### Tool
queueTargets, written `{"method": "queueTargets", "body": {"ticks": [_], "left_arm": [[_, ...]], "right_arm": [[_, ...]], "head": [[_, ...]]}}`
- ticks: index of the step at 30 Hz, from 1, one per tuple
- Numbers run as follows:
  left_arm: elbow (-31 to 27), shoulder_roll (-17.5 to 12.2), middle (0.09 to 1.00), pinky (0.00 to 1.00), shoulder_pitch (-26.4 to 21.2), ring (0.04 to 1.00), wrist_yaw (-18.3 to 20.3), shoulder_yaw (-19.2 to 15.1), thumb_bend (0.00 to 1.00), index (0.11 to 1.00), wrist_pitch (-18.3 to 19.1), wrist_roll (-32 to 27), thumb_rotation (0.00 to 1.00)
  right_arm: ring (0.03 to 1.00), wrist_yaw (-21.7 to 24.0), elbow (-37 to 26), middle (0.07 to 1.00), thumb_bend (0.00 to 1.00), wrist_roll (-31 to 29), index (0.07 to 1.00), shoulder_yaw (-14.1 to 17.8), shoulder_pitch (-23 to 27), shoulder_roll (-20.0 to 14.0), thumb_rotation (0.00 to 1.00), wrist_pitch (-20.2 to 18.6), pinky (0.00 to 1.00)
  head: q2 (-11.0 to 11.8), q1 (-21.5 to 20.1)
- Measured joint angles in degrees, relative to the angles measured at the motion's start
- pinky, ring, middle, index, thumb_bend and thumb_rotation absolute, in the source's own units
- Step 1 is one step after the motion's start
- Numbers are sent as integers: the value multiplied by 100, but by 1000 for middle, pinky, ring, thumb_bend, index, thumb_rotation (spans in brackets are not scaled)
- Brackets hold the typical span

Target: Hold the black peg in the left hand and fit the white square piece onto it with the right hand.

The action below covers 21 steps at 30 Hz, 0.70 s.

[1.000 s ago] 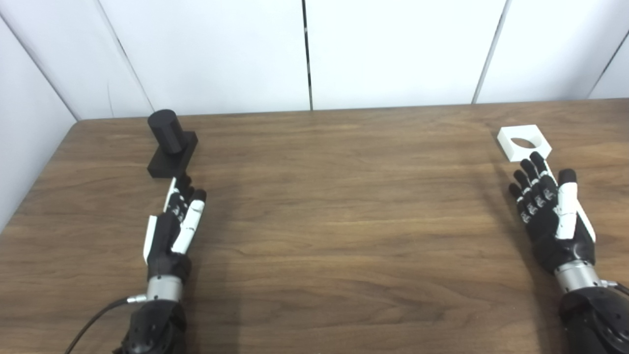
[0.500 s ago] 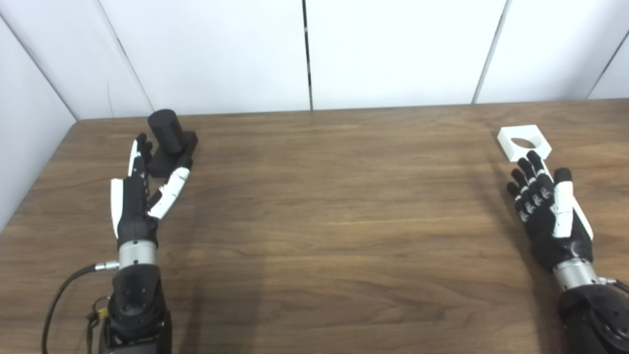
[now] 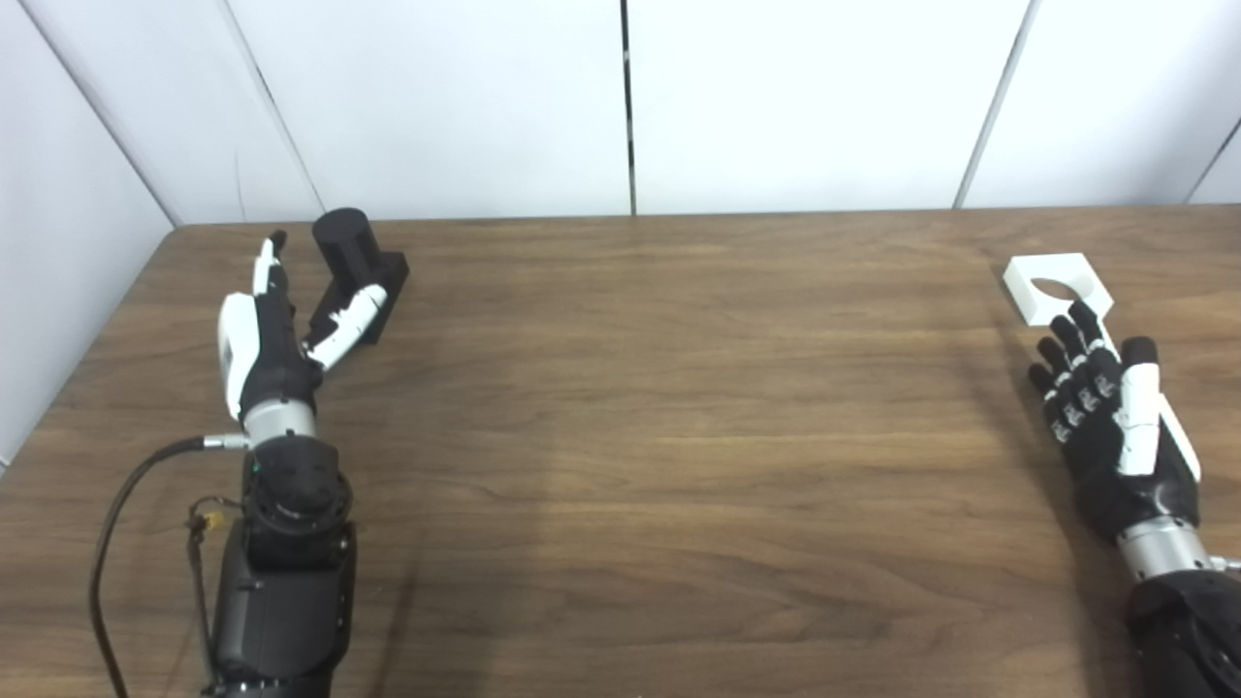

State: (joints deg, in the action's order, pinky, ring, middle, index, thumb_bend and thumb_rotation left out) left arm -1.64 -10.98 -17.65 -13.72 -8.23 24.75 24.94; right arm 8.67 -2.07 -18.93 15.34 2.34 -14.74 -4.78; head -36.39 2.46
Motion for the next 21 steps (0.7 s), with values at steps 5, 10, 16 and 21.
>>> {"method": "queueTargets", "body": {"ticks": [5, 10, 16, 21], "left_arm": [[424, -89, 985, 982, -182, 996, -159, 3, 873, 937, 187, 475, 503], [752, -4, 997, 1000, -283, 1000, 6, -237, 877, 942, 225, 1419, 514], [1111, 243, 1000, 1000, -515, 1000, 582, -585, 914, 929, 225, 2549, 606], [1517, 338, 1000, 1000, -784, 1000, 1095, -828, 928, 905, 225, 3347, 644]], "right_arm": [[1000, 0, 2, 1000, 646, 9, 1000, 3, 0, -1, 1000, 4, 1000], [1000, 1, 10, 1000, 648, 9, 1000, 8, -1, -13, 1000, 5, 1000], [1000, 19, 29, 1000, 640, -54, 1000, 25, 4, -34, 1000, 6, 1000], [1000, 19, 20, 1000, 642, -58, 1000, 19, 4, -34, 1000, 5, 1000]], "head": [[-9, 9], [-18, 9], [-18, -9], [-18, -44]]}}
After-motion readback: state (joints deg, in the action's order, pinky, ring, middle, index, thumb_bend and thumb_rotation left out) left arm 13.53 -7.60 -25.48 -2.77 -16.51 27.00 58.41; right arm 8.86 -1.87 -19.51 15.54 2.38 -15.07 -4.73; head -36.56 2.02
